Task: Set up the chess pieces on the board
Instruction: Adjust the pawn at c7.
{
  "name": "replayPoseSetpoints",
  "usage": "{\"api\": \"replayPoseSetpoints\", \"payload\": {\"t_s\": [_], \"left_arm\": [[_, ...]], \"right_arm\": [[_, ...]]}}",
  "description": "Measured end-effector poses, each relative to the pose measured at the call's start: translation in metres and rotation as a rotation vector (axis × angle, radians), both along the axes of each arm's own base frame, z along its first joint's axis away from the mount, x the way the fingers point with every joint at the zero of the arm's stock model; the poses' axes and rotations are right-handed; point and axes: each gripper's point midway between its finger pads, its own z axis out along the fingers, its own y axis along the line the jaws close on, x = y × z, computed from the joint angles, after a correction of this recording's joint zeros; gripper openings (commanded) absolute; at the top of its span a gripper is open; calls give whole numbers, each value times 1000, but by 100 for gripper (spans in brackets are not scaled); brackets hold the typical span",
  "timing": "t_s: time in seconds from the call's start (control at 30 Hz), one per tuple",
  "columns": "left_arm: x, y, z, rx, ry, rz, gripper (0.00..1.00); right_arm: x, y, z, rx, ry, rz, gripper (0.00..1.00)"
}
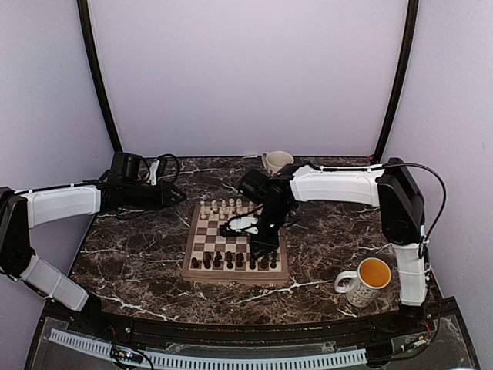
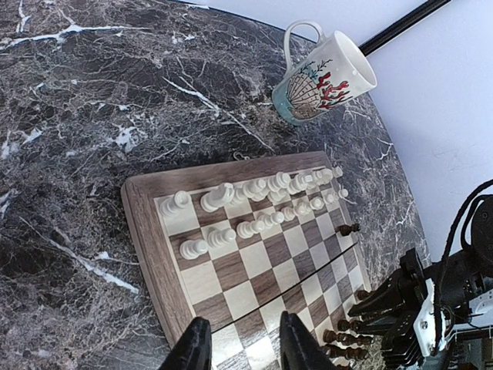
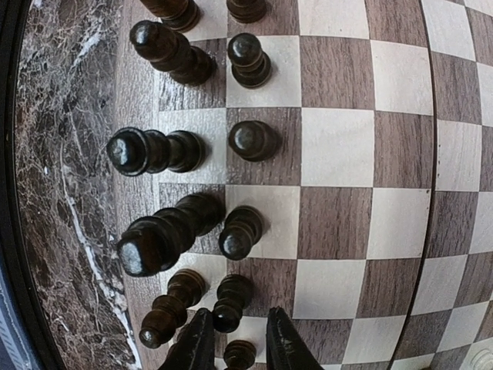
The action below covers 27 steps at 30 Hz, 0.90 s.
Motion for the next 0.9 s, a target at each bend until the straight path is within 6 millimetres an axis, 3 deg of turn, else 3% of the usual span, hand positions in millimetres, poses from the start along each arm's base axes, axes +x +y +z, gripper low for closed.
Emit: {"api": "replayPoseSetpoints", "payload": {"t_s": [0.6, 0.9], "left_arm": [[0, -2, 1, -12, 2, -4, 32], [0, -2, 2, -17, 1, -6, 32]], "right_arm": [[7, -3, -4, -23, -42, -7, 20], [-4, -8, 6, -27, 3, 33, 24]]}}
